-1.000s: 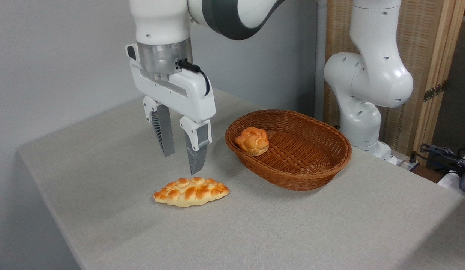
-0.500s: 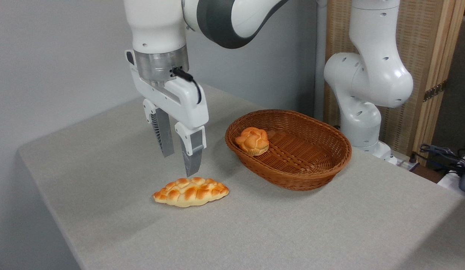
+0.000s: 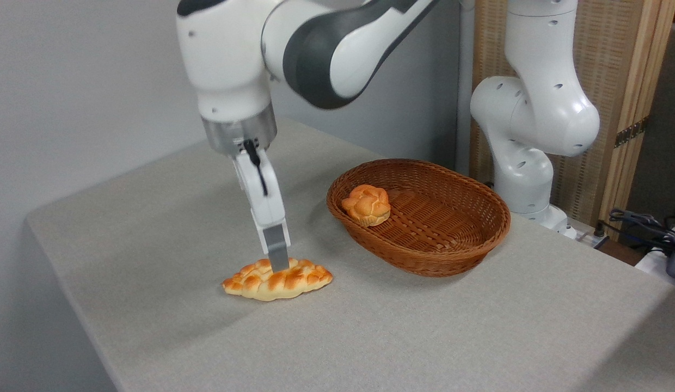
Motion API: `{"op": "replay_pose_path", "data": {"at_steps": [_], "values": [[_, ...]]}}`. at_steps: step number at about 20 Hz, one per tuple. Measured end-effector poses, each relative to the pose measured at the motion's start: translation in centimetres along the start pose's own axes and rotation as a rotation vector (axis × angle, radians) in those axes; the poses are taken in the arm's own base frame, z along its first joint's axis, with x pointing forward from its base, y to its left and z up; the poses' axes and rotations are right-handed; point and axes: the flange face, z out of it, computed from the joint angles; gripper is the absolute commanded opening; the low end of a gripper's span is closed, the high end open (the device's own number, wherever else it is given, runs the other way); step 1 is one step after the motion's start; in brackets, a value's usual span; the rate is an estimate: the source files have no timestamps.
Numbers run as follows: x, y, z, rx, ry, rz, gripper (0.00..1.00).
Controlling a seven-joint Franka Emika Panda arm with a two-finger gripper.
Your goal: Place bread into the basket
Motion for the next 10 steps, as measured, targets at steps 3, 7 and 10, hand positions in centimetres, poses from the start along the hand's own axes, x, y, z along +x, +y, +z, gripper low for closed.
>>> {"op": "replay_pose_path", "data": {"at_steps": [3,7,10], "values": [[0.4,-0.5,2.0,-0.013,-0.008,0.071,1.00],[0.8,-1.5,5.3,-0.015,-0.012,0.121,1.00],[1.2,-1.5,6.3,-0.025,-0.017,0.133,1.00]]}}
